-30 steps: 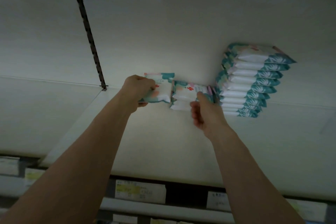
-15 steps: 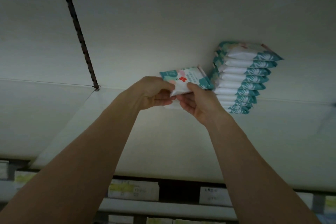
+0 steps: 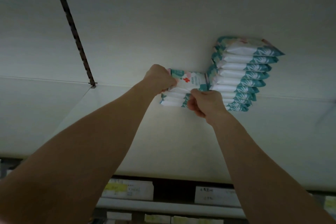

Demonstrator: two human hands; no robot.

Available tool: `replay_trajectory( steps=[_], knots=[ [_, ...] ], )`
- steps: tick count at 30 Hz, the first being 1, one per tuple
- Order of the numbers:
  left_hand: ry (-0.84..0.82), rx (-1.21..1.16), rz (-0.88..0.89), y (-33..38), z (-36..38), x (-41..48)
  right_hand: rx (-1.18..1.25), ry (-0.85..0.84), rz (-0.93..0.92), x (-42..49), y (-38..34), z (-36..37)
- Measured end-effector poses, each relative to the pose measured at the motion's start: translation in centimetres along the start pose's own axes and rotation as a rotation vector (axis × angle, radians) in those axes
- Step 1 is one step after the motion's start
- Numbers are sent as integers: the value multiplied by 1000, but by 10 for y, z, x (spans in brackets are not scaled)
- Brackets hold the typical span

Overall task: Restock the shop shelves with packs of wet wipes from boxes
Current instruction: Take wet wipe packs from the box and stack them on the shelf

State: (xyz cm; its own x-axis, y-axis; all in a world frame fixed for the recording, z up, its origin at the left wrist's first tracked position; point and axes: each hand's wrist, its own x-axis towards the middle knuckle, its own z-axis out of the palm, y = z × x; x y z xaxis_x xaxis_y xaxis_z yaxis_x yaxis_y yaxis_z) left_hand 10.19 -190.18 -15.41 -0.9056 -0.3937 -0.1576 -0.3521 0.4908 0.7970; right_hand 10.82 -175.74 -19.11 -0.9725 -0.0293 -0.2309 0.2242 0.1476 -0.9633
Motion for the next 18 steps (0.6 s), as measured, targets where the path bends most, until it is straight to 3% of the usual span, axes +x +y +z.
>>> replay_trajectory(
  steps=[10, 18],
  knots=[
    [-6, -230, -200, -19, -1, 3, -85, -13, -9, 4, 2, 0],
    [-204, -337, -312, -36, -2, -4, -109, -8, -18, 6, 5, -1]
  ],
)
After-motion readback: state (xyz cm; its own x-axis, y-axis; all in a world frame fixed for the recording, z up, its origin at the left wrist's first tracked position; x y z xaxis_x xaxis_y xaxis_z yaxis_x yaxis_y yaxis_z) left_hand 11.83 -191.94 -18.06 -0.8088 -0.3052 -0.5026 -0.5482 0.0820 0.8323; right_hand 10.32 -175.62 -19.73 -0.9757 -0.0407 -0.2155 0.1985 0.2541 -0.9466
